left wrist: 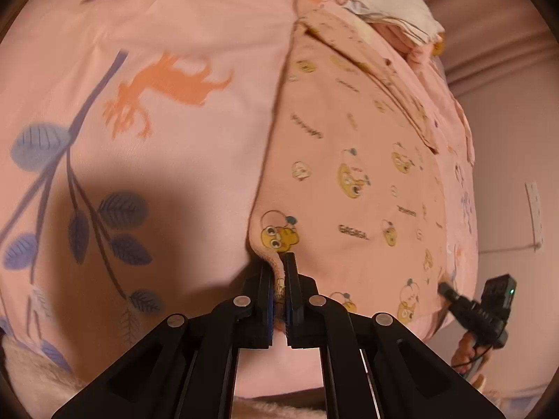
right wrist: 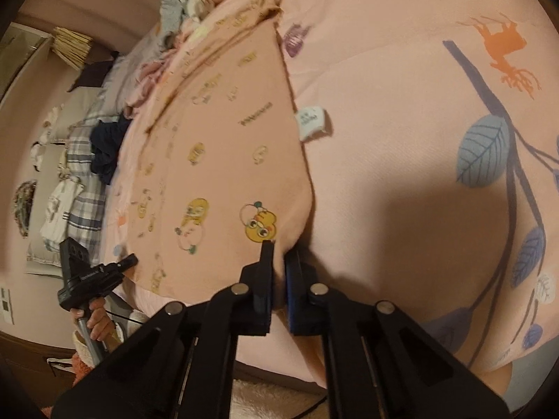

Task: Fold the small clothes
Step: 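Grasp the hem end with both tools and fold it over toward the collar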

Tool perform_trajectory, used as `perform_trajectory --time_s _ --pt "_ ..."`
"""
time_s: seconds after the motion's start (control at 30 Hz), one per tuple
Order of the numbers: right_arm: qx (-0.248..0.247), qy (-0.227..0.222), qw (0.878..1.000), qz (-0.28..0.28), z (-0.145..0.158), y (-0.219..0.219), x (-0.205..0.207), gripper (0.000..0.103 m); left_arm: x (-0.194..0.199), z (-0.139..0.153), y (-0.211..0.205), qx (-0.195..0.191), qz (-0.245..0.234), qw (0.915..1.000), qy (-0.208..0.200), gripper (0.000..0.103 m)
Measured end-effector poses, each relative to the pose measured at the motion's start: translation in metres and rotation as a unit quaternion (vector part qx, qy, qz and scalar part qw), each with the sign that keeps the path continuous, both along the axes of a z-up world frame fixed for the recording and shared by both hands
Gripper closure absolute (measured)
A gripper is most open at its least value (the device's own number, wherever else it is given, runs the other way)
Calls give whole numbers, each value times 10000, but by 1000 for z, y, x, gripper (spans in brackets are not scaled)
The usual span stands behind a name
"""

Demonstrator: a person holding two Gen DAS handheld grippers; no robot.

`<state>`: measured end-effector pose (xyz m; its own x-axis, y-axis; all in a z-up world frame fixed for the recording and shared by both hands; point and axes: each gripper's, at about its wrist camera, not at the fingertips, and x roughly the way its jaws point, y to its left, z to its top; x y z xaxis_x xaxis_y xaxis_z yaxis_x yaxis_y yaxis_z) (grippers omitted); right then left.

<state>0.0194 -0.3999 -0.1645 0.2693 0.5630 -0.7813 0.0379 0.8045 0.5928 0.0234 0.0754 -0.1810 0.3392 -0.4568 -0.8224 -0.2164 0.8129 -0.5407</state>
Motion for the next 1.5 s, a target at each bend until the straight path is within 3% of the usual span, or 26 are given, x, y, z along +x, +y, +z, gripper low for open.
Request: perform_trajectory --time_s 0.27,0.43,0.63,0.9,1.07,1.33,1.4,1.5 --pt "600 -611 9962 -181 28 -4 14 97 26 30 7 -587 114 9966 -558 100" --pt "576 -964 9935 -168 55 7 43 97 63 46 15 -798 417 9922 -863 100" --pt "691 -1361 9874 -429 83 6 106 97 119 68 33 -1073 882 9816 -1307 100" --pt "477 -1319 9884 -585 85 12 211 97 217 76 29 -1120 1125 9752 -1541 100" --pt "160 -1214 9909 -559 75 16 272 97 277 58 31 -797 1271 9799 -1313 100" --pt "-836 -391 9950 -374 3 30 343 95 324 -12 29 -249 1423 9883 -493 100" --pt "-990 -359 9938 -350 -6 34 347 96 324 -10 26 -86 1306 9900 -534 100" --pt "-1116 -407 9927 -193 4 35 348 91 323 8 29 69 1263 9908 -490 100"
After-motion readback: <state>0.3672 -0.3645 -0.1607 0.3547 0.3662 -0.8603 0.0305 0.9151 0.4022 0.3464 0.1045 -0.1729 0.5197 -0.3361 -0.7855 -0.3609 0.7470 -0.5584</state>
